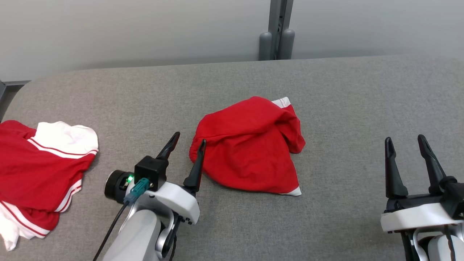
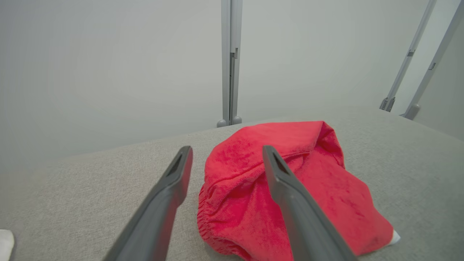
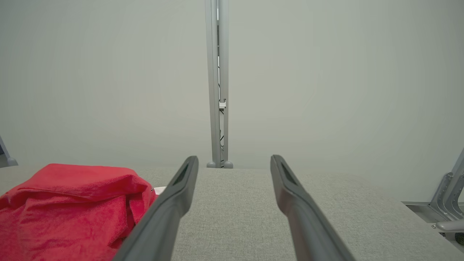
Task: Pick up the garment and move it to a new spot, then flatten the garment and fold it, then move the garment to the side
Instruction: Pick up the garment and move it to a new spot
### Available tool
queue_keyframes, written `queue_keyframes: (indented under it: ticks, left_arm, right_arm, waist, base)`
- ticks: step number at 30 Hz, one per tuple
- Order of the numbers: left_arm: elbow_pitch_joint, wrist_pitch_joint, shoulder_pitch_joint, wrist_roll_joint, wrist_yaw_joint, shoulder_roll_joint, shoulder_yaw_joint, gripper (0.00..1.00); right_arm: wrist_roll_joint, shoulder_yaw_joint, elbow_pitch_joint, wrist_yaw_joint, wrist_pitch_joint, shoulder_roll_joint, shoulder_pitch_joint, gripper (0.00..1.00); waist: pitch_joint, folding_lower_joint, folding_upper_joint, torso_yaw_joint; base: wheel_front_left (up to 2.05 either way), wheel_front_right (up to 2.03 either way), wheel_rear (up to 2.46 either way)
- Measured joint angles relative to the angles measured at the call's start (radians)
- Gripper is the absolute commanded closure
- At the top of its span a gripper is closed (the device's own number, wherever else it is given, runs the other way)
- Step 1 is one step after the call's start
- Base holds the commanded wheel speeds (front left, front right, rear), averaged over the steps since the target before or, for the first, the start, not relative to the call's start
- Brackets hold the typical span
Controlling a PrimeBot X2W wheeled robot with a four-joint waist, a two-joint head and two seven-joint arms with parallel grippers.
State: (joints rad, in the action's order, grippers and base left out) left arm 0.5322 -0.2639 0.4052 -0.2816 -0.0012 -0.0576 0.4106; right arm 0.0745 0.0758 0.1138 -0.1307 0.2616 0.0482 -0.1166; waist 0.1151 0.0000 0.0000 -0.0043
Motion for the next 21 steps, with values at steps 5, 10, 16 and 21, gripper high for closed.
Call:
queue_keyframes:
  ticks: [5, 10, 16, 21]
  left_arm:
    - [-0.09, 0.0, -0.103, 0.012, 0.016, -0.001, -0.089, 0.0]
    - [-0.182, 0.0, -0.2, 0.019, 0.029, 0.003, -0.18, 0.0]
    - [-0.265, 0.0, -0.306, 0.04, 0.039, 0.007, -0.245, 0.0]
    - [-0.286, 0.0, -0.345, 0.046, 0.043, 0.009, -0.259, 0.0]
  right_arm:
    - [-0.014, -0.012, -0.013, 0.0, 0.0, 0.0, 0.011, 0.0]
    - [-0.014, -0.017, -0.023, 0.0, 0.0, 0.0, 0.032, 0.0]
    - [0.006, -0.023, -0.027, 0.0, 0.0, 0.0, 0.075, 0.0]
    - [0.034, -0.015, -0.023, 0.0, 0.0, 0.0, 0.104, 0.0]
  waist:
    - [-0.031, 0.0, 0.0, 0.018]
    - [-0.058, 0.0, 0.0, 0.029]
    - [-0.09, 0.0, 0.0, 0.039]
    - [-0.102, 0.0, 0.0, 0.045]
  base:
    - [0.0, 0.0, 0.0]
    - [0.0, 0.0, 0.0]
    - [0.0, 0.0, 0.0]
    - [0.0, 0.0, 0.0]
